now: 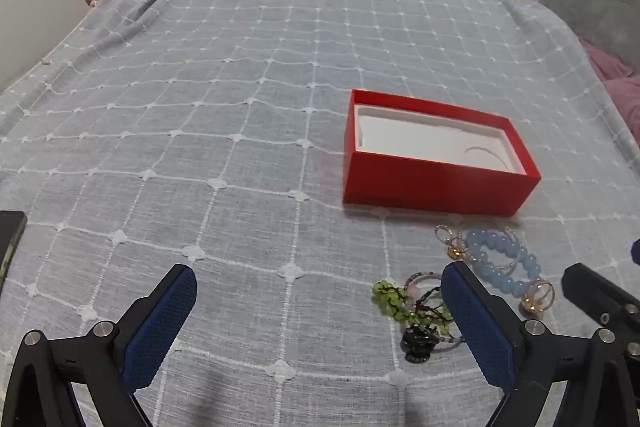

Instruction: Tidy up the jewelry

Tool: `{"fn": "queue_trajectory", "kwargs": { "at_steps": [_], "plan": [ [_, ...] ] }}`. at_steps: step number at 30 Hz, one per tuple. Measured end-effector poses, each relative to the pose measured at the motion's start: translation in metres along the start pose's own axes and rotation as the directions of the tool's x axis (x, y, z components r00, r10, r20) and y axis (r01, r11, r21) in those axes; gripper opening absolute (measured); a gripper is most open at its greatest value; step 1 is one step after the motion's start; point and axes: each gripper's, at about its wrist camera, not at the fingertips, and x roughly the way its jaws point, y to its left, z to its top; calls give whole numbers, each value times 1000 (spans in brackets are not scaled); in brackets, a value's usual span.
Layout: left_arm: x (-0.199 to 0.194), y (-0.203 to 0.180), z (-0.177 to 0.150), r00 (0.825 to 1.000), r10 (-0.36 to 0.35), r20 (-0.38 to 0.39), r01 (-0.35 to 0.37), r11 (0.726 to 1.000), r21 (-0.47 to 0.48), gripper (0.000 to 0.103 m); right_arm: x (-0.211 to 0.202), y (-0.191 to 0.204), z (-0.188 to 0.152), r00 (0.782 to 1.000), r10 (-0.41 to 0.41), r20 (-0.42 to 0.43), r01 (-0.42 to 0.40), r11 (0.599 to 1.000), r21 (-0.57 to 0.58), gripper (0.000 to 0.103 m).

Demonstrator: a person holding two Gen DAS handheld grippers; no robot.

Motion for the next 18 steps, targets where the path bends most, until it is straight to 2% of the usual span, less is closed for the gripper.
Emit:
{"fn": "queue_trajectory", "kwargs": {
  "at_steps": [3,6,18],
  "plan": [
    [0,0,-1,999,33,3,-33,999,-5,100,-2,-1,0,1000,7,17,-7,1000,4,97],
    [0,1,0,1000,5,-13,-6,1000,-9,100,-4,-2,0,1000,13,28,-13,1000,12,97],
    [2,-2,0,999,35,-24,-35,999,25,100,-3,2,-1,1000,2,13,-2,1000,-4,97]
  ]
}}
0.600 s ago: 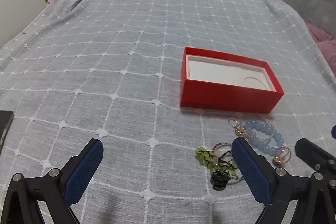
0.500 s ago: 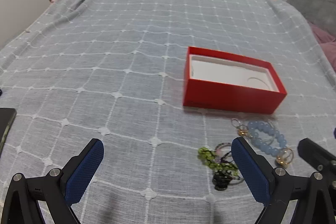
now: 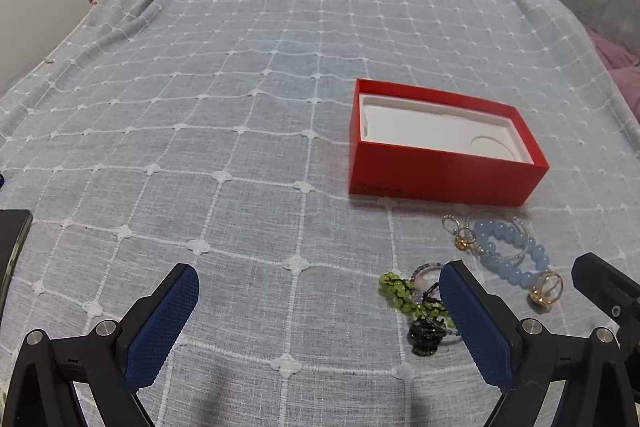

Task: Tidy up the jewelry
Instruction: 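Move both tools toward the jewelry pile beside the red box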

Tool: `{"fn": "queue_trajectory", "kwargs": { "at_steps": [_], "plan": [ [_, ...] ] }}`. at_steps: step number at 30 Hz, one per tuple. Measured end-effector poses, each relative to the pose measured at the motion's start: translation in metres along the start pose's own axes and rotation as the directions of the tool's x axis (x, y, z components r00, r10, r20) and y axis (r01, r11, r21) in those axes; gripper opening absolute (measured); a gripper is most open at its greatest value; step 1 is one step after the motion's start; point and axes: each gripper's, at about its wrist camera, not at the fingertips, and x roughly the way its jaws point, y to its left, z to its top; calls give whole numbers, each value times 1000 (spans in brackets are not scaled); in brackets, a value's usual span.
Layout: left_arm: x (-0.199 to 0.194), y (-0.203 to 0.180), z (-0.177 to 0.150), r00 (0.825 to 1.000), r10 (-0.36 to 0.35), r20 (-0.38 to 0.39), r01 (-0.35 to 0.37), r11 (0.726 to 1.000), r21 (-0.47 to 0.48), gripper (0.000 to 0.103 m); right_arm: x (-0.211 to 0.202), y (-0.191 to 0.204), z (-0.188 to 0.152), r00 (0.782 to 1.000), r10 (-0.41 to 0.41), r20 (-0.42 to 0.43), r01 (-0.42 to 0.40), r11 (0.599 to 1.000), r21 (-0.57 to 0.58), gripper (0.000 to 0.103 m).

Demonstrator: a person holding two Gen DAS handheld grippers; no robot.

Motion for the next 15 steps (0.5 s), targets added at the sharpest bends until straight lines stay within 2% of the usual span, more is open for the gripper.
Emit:
{"fn": "queue_trajectory", "kwargs": {
  "at_steps": [15],
  "plan": [
    [-2,-2,0,1000,10,2,-10,1000,19,100,3,3,-1,1000,9,-9,-9,1000,-19,97]
  ]
}}
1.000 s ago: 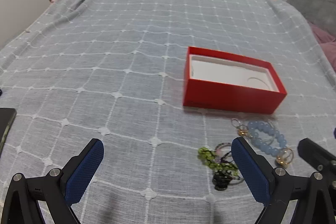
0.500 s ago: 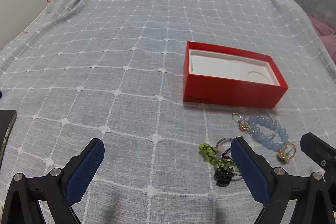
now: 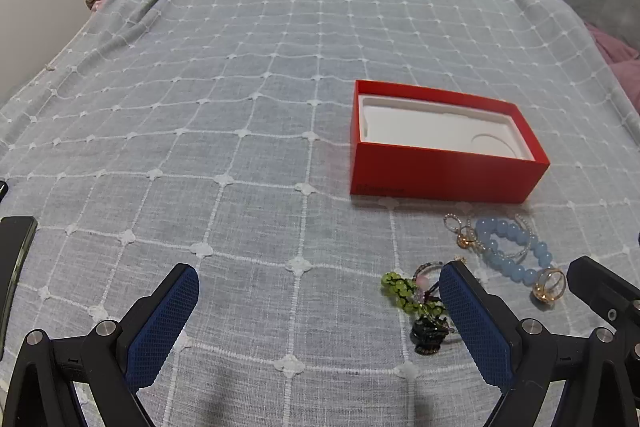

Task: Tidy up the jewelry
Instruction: 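Move both tools toward the jewelry pile beside the red box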

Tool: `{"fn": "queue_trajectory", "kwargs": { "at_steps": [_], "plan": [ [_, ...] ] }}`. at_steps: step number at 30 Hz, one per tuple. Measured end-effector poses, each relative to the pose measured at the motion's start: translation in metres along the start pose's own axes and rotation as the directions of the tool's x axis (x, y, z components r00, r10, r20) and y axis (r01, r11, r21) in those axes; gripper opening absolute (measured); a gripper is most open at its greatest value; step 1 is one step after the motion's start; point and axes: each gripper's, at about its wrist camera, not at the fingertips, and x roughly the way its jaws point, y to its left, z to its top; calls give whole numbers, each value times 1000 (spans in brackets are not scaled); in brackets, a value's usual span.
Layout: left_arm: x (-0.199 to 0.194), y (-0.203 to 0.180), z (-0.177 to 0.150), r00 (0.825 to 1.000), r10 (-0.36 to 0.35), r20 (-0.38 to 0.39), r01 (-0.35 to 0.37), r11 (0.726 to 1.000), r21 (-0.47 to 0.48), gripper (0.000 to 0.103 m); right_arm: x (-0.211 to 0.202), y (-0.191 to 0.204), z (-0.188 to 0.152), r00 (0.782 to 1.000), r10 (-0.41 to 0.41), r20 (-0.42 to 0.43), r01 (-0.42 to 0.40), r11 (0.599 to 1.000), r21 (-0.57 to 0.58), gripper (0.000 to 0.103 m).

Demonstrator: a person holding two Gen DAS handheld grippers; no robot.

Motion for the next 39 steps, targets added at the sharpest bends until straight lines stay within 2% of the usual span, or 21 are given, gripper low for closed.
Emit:
{"fn": "queue_trajectory", "kwargs": {
  "at_steps": [10,16,21,26,31,39],
  "plan": [
    [3,-1,-1,1000,0,-15,0,1000,3,100,1,-7,1,998,41,-52,-39,999,28,97],
    [2,-2,-2,1000,-10,-7,10,1000,12,99,1,-12,1,997,56,-50,-53,997,56,97],
    [2,1,-2,1000,-20,-10,20,1000,5,99,0,-14,3,999,35,-38,-33,999,36,97],
    [4,1,-1,1000,-25,-15,25,1000,-1,99,3,-25,5,998,46,-48,-42,996,79,97],
    [6,-1,-2,999,-43,-29,44,999,10,94,8,-29,4,994,81,-69,-75,993,94,89],
    [14,10,-1,992,-99,-76,96,994,-46,82,22,-63,4,978,175,-115,-139,953,268,81]
  ]
}}
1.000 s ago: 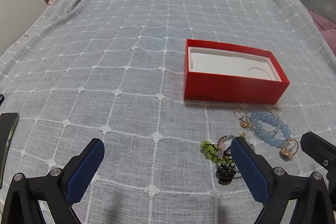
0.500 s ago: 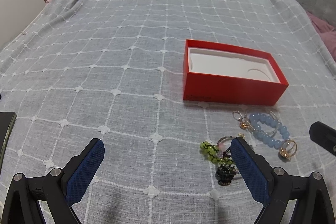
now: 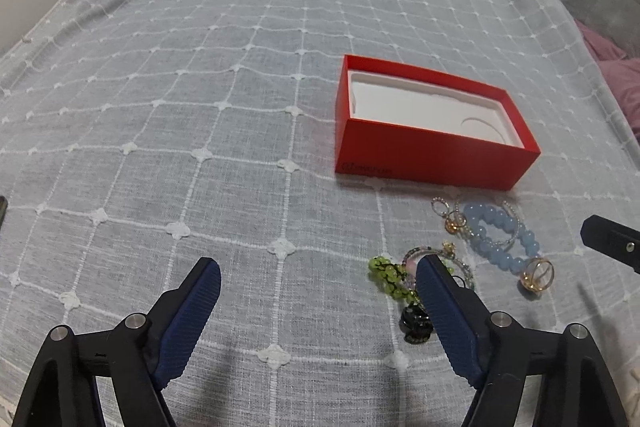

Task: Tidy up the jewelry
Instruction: 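Move both tools toward the jewelry pile beside the red box, then grasp the black flower ring with the left tool while the right tool grasps a gold ring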

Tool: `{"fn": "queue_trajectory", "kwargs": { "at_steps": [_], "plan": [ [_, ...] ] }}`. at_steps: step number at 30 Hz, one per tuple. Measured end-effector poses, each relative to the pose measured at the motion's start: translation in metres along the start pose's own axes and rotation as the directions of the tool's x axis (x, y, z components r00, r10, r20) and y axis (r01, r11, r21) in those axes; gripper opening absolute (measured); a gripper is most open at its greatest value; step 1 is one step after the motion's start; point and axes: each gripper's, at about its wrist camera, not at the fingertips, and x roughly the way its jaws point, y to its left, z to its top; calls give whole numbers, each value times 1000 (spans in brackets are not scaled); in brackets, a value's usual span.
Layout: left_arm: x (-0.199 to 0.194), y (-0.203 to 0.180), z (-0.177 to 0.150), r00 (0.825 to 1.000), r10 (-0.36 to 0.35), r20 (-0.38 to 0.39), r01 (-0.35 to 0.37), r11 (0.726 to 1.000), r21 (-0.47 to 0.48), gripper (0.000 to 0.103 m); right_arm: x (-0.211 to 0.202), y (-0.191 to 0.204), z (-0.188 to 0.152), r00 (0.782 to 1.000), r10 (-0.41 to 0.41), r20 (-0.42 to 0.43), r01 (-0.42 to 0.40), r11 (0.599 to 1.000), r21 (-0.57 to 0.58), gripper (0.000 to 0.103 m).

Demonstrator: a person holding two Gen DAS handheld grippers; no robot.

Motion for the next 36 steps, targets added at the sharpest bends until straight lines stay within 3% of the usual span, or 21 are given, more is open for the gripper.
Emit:
{"fn": "queue_trajectory", "kwargs": {
  "at_steps": [7,14,29,32,36],
  "plan": [
    [6,-16,-7,996,-72,-50,74,996,51,71,6,-3,0,999,42,-21,-42,999,17,64],
    [14,-48,-24,986,-119,-114,138,974,178,70,17,-6,-3,997,41,-60,-39,999,31,58],
    [29,-58,-36,980,-110,-163,147,961,235,70,54,-12,-7,984,41,-174,-36,999,31,35],
    [31,-56,-37,979,-111,-170,149,961,234,69,56,-10,-6,982,53,-180,-50,999,17,13],
    [33,-54,-36,979,-114,-171,152,962,227,66,51,-11,-6,981,87,-172,-83,996,28,5]
  ]
}}
